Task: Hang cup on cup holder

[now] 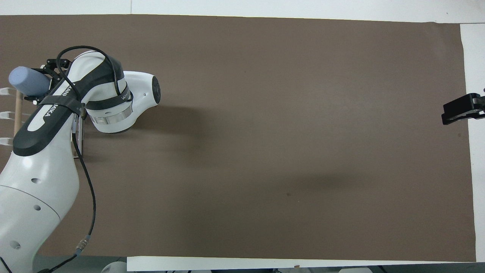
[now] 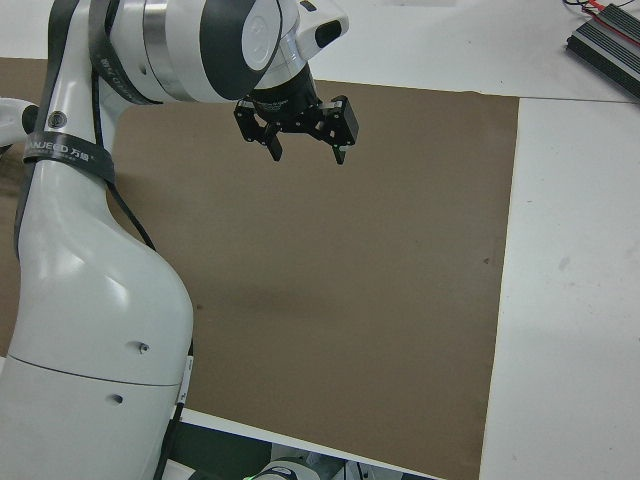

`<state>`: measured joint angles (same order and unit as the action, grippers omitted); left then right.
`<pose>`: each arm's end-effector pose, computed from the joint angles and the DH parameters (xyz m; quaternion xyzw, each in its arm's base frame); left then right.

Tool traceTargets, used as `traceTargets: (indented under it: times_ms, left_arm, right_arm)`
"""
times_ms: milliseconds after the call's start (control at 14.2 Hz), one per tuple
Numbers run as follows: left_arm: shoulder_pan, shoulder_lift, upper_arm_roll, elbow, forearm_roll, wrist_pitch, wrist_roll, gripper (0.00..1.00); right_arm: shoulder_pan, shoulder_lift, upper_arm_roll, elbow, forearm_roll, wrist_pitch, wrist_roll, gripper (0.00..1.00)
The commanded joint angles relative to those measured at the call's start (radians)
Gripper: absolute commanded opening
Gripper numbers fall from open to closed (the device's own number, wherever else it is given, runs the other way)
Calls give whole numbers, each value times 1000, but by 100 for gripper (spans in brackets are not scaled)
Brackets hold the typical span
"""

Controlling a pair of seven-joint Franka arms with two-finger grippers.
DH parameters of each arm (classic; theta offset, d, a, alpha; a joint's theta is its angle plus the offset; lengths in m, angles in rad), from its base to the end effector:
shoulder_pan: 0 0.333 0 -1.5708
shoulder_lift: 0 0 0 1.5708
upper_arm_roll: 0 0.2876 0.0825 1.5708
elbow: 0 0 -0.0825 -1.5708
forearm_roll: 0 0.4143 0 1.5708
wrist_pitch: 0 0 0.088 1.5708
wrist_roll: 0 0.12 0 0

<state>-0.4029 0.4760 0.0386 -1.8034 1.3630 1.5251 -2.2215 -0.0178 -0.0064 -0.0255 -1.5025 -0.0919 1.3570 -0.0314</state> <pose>0.6218 -0.1091 0.2731 -0.5924 -0.4515 -0.5010 0.4408 0.5571 -0.0367 0.6038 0.9965 -0.0125 -0.0711 0.0427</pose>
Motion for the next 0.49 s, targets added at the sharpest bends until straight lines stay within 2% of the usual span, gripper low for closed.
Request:
traceTargets:
  times_ms: [0,141,282,352,423]
  left_arm:
    - [9,-5,-3,58,-15,50,61,100]
    - [-23,-45,-3,59,-129,38,77,100]
    - [-25,-77,-5,62,-174,44,179,100]
    - [-17,-108,-8,64,-205,50,230,100]
    - [-13,-169,-8,58,-288,70,297,100]
  right_arm:
    - [-21,-17,10,-27,-3,-10,-1,99]
    - [-14,-18,12,-28,-3,-10,-1,99]
    - [-14,-18,12,-28,-3,-12,-1,99]
    - [-14,-18,12,-28,-3,-12,-1,99]
    - [-14,-20,12,-28,-3,-12,-1,99]
